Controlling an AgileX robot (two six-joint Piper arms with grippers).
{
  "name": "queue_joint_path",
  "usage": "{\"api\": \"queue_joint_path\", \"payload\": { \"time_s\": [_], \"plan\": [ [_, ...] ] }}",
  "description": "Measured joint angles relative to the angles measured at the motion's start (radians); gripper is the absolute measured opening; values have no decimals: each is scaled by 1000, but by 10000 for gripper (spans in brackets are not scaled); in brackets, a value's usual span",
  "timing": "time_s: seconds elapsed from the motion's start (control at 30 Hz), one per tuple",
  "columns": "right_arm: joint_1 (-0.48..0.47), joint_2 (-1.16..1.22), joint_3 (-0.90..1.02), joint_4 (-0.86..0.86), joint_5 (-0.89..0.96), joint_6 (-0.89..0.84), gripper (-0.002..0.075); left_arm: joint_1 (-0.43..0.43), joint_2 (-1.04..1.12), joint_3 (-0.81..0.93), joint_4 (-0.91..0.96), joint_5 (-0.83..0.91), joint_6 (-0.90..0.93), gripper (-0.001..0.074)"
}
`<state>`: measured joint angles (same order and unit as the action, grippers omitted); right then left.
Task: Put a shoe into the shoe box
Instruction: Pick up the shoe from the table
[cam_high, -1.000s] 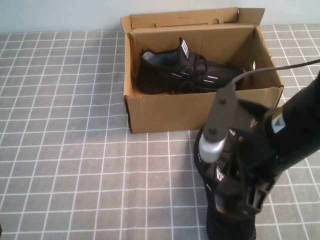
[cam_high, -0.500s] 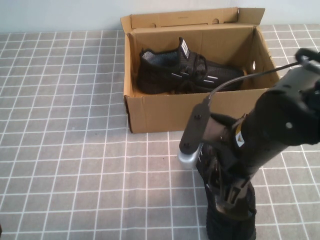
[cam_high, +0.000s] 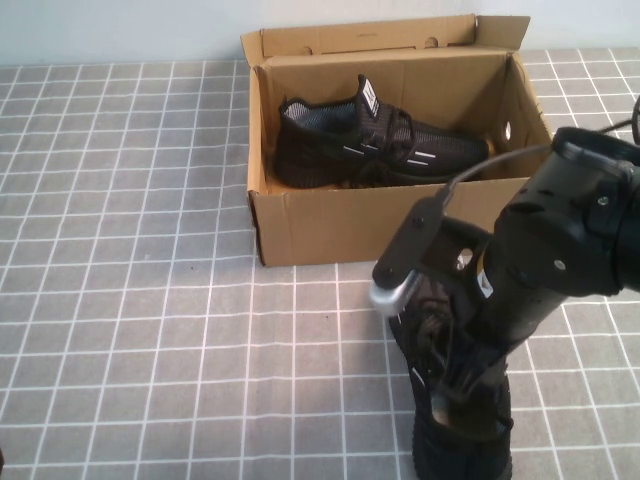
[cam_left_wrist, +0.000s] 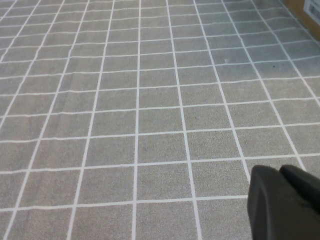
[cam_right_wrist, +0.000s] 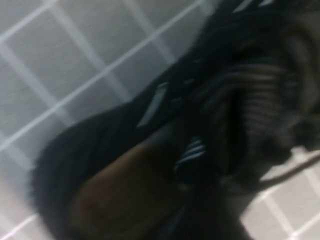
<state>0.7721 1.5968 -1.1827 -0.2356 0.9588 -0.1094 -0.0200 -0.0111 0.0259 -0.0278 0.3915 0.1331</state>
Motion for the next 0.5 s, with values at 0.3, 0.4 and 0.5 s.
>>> {"api": "queue_joint_path", "payload": {
  "time_s": [0.3,0.4,0.5],
  "plan": [
    [1,0,0,174,29,-99,415,0,0,0,0,0,0,-1],
    [1,0,0,202,33,-101,415,0,0,0,0,0,0,-1],
    [1,0,0,199,31,-103,415,0,0,0,0,0,0,-1]
  ]
}}
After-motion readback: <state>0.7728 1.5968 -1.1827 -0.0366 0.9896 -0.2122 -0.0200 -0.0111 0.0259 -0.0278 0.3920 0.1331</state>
